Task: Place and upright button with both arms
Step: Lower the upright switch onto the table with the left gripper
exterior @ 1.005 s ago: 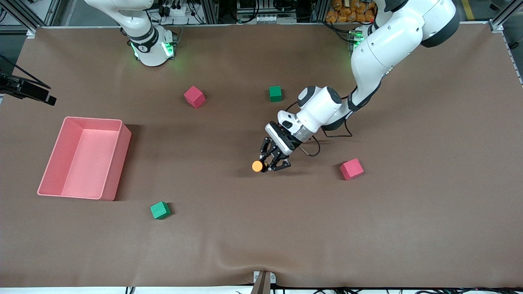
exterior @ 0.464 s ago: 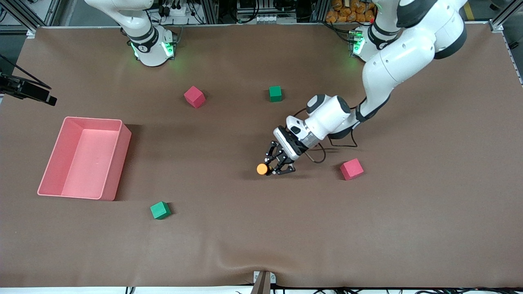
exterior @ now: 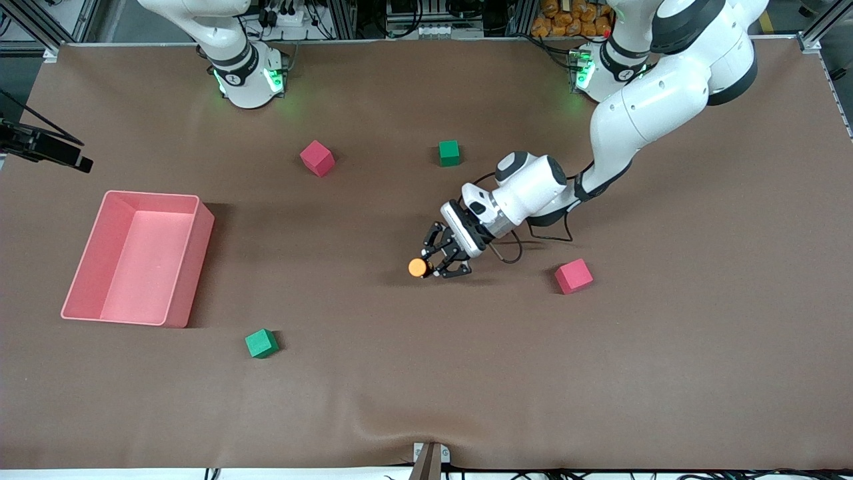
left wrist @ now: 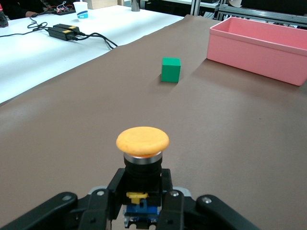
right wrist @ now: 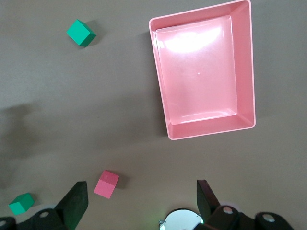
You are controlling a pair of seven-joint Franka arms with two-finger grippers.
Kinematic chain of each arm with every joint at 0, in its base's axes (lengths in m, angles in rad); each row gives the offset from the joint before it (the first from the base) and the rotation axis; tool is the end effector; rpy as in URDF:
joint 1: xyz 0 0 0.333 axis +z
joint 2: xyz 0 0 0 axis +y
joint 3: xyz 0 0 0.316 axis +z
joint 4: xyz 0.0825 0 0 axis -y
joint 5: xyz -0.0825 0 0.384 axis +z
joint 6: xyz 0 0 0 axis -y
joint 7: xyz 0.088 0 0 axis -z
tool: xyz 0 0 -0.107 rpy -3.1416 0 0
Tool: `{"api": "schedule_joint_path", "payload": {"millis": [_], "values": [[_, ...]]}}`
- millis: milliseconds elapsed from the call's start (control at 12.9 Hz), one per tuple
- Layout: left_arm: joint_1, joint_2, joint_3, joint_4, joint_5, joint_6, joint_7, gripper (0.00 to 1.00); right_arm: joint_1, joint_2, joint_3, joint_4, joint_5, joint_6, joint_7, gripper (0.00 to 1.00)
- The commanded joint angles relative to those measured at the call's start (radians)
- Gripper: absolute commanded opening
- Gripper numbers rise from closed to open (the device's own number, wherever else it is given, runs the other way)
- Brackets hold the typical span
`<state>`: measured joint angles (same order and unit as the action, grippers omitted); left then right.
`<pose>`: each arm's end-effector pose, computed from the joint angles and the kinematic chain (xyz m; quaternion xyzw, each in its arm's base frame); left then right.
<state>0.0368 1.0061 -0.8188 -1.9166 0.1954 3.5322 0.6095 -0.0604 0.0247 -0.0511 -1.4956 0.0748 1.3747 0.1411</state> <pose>0.5152 -0.4167 0.2059 0.7590 -0.4226 0.4131 0.2735 0.5388 -0.0508 0.6304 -0.9893 0.1210 0.0732 0.0354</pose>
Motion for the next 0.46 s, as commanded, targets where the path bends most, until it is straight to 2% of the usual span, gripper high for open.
{"api": "schedule_joint_path", "payload": {"millis": [0,155,232,386], "values": [[0.012,0.064,-0.013,0.014,0.064,0.019,-0.022,0.00,-0.002,-0.002,0.000,0.005,0.019,-0.006,-0.008,1.00],[0.009,0.075,-0.013,0.015,0.068,0.019,-0.024,0.00,-0.002,-0.002,0.000,0.005,0.019,-0.006,-0.008,1.00],[0.006,0.113,-0.013,0.021,0.079,0.019,-0.024,0.00,-0.002,-0.002,0.000,0.005,0.019,-0.006,-0.008,1.00],[0.011,0.157,-0.014,0.050,0.163,0.020,-0.025,0.00,-0.002,-0.002,0.000,0.005,0.019,-0.006,-0.008,1.00]]}}
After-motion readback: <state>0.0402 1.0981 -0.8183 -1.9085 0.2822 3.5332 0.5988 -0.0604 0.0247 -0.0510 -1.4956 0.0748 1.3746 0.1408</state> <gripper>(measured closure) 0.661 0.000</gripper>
